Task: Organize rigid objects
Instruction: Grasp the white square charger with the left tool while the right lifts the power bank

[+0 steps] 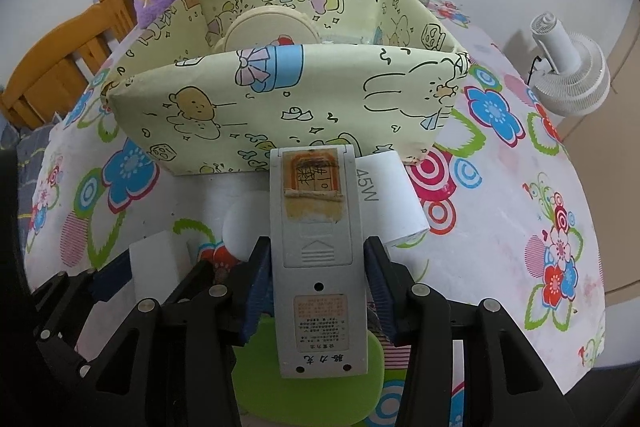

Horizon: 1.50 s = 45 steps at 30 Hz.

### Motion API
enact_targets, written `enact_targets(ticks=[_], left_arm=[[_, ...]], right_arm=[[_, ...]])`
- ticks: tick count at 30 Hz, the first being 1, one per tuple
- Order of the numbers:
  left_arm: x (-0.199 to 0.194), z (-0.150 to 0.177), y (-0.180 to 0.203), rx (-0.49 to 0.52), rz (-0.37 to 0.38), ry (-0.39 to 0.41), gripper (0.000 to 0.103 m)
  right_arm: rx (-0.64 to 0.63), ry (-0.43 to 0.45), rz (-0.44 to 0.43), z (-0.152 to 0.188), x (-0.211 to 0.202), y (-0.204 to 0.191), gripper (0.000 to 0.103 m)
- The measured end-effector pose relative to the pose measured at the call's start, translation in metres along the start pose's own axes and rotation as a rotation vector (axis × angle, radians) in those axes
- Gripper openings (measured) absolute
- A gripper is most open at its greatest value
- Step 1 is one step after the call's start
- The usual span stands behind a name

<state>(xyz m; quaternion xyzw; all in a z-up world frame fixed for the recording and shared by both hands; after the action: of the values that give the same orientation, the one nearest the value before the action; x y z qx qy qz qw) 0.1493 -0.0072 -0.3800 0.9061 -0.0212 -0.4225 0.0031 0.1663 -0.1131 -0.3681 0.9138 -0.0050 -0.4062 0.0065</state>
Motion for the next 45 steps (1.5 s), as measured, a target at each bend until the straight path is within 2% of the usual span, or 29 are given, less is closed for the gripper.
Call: enact_targets(ticks=[10,28,45], left_arm=[[-0.014,0.001,0.004,0.024,-0.002,0.004,0.055],[-0.053,-0.003,0.021,0.038,-0.014,0.048,0.055],[-0.09,-0.023,0.028,0.03,-0.018,0.093,0.055]], right_arm=[[0.016,-0.02,-0.024,0.005,-0.006,0.001,0.048],[0.039,0.035,-0.022,0.0,-0.046,0.016,0.048],[0.047,0.084,-0.039,-0.021,-0.084,0.023,0.048]])
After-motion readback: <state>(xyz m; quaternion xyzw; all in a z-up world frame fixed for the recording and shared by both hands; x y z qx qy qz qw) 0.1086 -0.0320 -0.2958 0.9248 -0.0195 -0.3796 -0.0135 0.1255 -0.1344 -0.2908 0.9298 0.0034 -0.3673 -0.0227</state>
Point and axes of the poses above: each gripper's, at about its wrist camera, not at the fingertips, and x roughly the way its jaws point, y to its right, z to its underside, the point moved 7 cm from there along x, roughly the way its jaws point, and after that the axes turned 15 degrees about y, right-handed, at the moved point
